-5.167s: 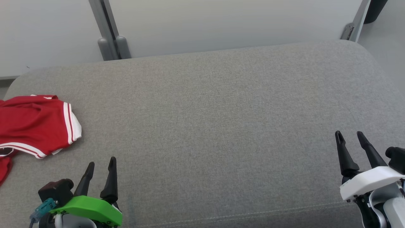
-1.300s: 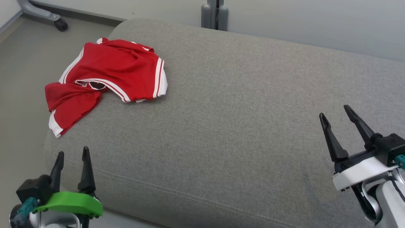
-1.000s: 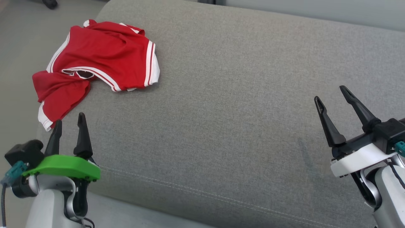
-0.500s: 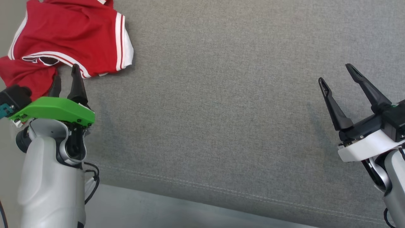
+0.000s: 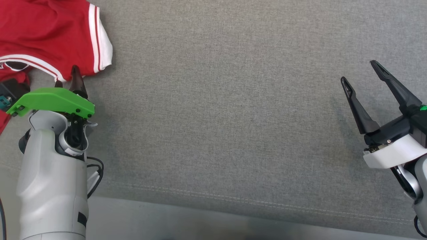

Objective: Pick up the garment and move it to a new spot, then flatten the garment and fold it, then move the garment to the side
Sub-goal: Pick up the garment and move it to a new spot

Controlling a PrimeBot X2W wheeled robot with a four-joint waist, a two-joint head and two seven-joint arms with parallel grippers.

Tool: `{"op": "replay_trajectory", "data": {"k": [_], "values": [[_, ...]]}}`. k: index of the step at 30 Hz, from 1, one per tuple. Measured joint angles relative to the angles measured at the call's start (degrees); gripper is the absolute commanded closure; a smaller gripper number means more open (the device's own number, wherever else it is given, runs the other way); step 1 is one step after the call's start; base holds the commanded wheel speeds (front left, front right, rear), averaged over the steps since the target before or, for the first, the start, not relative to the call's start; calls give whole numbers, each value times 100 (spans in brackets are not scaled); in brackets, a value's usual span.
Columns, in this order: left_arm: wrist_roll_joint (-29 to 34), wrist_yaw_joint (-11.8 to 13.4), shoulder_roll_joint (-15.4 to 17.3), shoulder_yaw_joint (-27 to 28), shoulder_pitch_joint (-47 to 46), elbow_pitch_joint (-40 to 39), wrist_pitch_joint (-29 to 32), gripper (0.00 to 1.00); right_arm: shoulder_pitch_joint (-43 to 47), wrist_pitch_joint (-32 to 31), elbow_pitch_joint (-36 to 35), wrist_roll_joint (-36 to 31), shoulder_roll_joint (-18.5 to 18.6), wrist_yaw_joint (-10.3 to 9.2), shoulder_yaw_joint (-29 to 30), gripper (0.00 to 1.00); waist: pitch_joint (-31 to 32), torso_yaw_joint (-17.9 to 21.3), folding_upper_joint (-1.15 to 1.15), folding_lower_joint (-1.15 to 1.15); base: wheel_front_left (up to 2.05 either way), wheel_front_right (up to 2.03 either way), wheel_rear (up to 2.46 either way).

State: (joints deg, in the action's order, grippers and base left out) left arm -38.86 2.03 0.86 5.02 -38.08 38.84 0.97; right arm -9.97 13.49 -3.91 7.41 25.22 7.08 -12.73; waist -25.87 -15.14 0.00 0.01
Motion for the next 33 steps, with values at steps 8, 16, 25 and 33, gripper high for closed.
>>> {"op": "replay_trajectory", "data": {"k": [8,16,25,33], "values": [[-73,53,-2,71,-277,433,-2,0,152,-102,-264,1,62,4,45,0,-56,168,0,0,0,0,0],[-73,53,1,101,-556,724,-62,0,333,-201,-581,13,108,-18,172,0,-167,314,0,0,0,0,0],[-70,-59,33,14,-759,1076,-138,100,568,-246,-778,20,130,-120,292,0,-248,354,0,0,0,0,0],[-18,-285,4,-183,-896,1260,-315,100,619,-244,-797,63,109,-215,335,0,-171,298,0,0,0,0,0]]}}
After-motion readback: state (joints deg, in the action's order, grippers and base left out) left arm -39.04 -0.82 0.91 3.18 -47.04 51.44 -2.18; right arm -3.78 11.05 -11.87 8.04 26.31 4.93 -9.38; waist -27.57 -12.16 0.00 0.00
